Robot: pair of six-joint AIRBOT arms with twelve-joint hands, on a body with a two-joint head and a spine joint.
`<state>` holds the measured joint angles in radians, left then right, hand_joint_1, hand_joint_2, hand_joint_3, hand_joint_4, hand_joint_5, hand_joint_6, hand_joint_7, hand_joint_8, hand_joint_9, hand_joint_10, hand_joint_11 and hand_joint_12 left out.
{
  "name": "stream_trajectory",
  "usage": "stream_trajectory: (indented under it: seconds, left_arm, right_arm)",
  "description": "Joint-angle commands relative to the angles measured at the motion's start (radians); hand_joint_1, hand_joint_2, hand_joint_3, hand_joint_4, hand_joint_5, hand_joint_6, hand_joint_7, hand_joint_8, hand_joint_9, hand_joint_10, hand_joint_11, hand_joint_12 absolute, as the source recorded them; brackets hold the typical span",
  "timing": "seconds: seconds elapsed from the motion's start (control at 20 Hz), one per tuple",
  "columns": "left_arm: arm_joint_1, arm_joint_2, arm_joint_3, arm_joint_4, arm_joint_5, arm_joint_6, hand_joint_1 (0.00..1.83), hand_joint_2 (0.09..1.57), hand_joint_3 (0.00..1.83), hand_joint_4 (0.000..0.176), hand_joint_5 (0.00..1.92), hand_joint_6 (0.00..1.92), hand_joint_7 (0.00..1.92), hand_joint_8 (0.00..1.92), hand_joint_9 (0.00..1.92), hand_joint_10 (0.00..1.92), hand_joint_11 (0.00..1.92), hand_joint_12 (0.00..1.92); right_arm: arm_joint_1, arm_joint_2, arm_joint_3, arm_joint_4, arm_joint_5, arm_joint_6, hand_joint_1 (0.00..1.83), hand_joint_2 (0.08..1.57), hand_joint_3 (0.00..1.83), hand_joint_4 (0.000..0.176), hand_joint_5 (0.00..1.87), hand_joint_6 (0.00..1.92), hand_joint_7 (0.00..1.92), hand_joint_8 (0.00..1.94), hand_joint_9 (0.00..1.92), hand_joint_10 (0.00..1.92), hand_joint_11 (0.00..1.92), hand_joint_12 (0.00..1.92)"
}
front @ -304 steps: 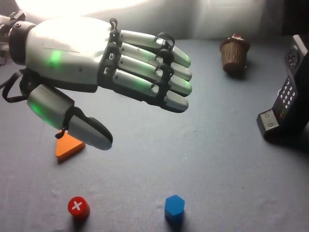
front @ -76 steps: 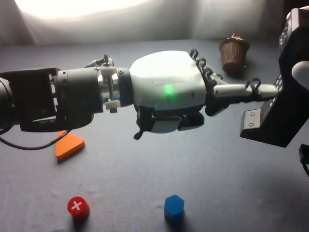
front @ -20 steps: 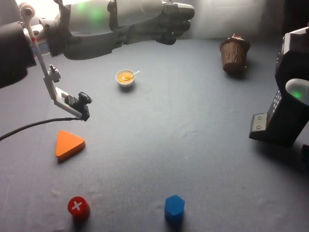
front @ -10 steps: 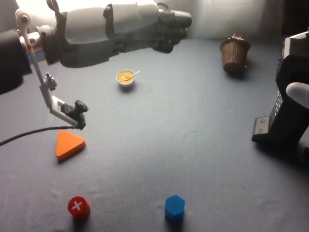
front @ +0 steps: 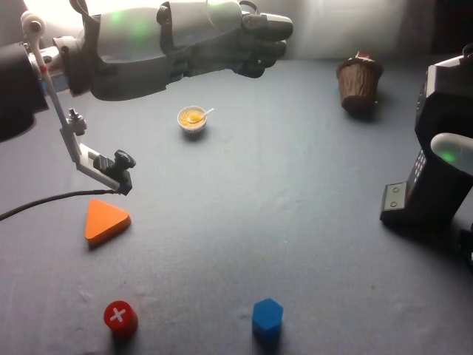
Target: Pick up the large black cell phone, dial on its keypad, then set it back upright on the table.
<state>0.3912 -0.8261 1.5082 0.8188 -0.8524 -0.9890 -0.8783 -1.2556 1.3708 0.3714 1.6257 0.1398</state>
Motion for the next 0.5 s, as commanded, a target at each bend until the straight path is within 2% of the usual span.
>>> stream_trajectory:
  seconds: [0.0,0.2,0.3,0.45]
  left_arm:
    - [-0.026,0.008,-0.006,-0.071,-0.09,-0.003,0.0,1.24,0.0,0.026,0.26,0.0,0.29,0.0,0.25,0.0,0.0,0.65]
    - [-0.03,0.008,-0.008,-0.072,-0.09,-0.003,0.0,1.24,0.0,0.029,0.24,0.0,0.3,0.0,0.25,0.0,0.0,0.67]
    - [-0.03,0.009,-0.013,-0.072,-0.09,-0.003,0.0,1.24,0.0,0.031,0.26,0.01,0.3,0.0,0.26,0.01,0.0,0.67]
    - [-0.03,0.013,-0.014,-0.074,-0.09,-0.003,0.0,1.24,0.0,0.03,0.27,0.0,0.31,0.0,0.28,0.01,0.0,0.73]
  right_arm:
    - [0.002,0.008,0.005,0.005,0.138,0.02,1.39,1.08,0.0,0.0,0.99,0.81,1.03,0.83,1.05,1.11,1.01,1.0]
    - [0.0,0.008,0.001,0.005,0.138,0.02,1.38,1.1,0.0,0.0,0.92,0.89,0.98,0.94,1.02,1.17,0.98,1.06]
    - [0.0,0.008,0.0,0.005,0.138,0.02,1.39,1.09,0.0,0.0,0.96,0.86,1.01,0.86,1.03,1.15,0.97,1.06]
    - [0.0,0.008,0.0,0.005,0.138,0.02,1.38,1.11,0.0,0.0,0.94,0.94,0.95,0.93,1.0,1.17,0.96,1.02]
